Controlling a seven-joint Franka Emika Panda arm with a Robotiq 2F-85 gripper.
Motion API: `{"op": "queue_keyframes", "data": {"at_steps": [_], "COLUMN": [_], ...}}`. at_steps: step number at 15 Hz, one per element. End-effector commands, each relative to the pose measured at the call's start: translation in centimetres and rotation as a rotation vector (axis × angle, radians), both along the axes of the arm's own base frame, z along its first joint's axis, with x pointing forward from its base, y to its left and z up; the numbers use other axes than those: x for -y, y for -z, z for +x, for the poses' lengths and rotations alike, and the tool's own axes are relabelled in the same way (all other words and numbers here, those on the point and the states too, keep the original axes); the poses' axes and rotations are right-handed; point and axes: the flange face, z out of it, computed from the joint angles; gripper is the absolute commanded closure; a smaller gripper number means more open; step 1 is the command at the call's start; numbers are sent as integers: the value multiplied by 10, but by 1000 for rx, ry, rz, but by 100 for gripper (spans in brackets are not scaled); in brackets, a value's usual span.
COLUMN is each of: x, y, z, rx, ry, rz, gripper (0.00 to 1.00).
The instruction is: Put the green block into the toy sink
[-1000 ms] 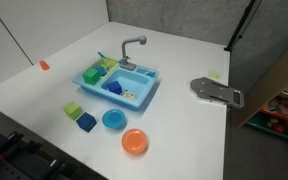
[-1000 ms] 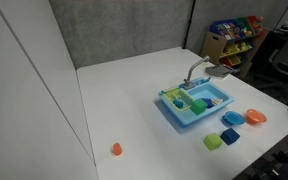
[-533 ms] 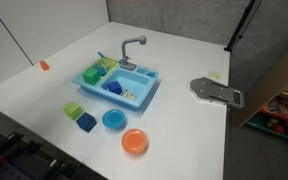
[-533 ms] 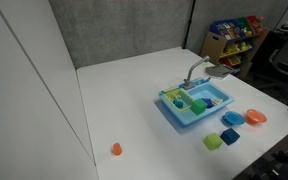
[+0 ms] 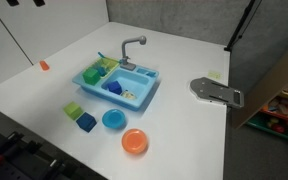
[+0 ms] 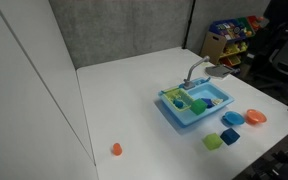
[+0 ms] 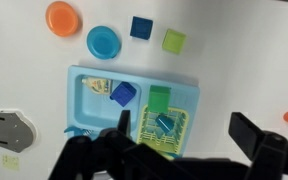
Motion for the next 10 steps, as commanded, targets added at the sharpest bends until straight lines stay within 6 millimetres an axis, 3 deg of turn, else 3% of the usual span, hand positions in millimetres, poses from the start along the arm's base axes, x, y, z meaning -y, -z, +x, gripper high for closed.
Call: {"op": "queue_keyframes", "data": {"at_steps": [1, 7, 10], "x": [4, 16, 24], "y": [32, 107, 142], "z": [23, 54, 61], "rx": [14, -41, -84], "ry": [35, 60, 69], "rz": [32, 64, 88], "gripper": [0, 0, 0]}}
